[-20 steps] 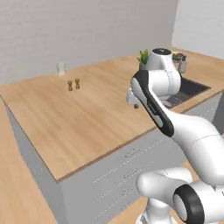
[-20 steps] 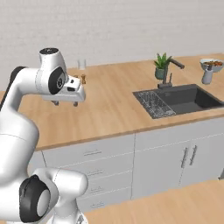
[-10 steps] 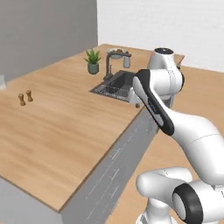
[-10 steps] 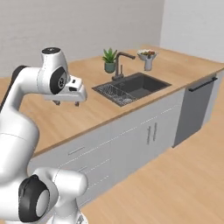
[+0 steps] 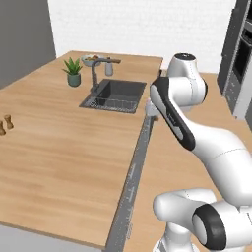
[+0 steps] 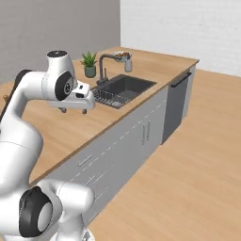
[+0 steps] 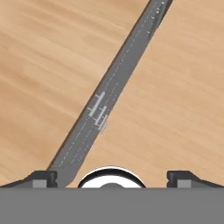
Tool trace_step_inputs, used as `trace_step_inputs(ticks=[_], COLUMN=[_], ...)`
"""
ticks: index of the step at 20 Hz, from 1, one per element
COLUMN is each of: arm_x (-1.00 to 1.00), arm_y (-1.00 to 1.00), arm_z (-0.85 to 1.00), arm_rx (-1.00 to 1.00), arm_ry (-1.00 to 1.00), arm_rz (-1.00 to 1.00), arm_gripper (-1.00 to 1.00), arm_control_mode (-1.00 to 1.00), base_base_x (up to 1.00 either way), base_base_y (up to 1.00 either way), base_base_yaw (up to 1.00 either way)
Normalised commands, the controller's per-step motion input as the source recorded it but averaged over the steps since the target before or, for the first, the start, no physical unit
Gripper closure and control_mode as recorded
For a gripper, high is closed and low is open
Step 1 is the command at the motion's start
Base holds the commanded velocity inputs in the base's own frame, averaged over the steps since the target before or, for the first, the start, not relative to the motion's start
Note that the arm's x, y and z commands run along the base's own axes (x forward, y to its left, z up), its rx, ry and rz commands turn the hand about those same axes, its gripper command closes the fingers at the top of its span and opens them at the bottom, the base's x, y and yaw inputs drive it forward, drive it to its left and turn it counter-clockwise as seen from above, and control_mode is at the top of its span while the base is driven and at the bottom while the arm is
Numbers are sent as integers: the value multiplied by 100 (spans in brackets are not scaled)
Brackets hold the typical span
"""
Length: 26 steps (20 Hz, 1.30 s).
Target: Take a straw from the drawer in front and place it inside the glass cup on the dining counter.
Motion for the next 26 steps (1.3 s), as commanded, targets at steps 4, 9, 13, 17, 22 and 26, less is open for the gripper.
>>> trace_step_inputs(ticks=[4,9,13,17,22,26], arm_x=[0,0,0,-15,-7,7], arm_y=[0,0,0,1,-30,-87], arm_z=[0,0,0,1,0,-32], arm_rx=[0,0,0,34,54,61], arm_ry=[0,0,0,0,0,0], arm_rz=[0,0,0,-12,-11,-1], arm_gripper=[-100,-100,-100,-100,-100,-100], arm_control_mode=[100,100,100,-100,-100,-100], base_base_x=[-41,-22,-24,-6,0,0], base_base_y=[38,34,23,3,0,0], base_base_yaw=[-35,-28,-19,-4,0,0])
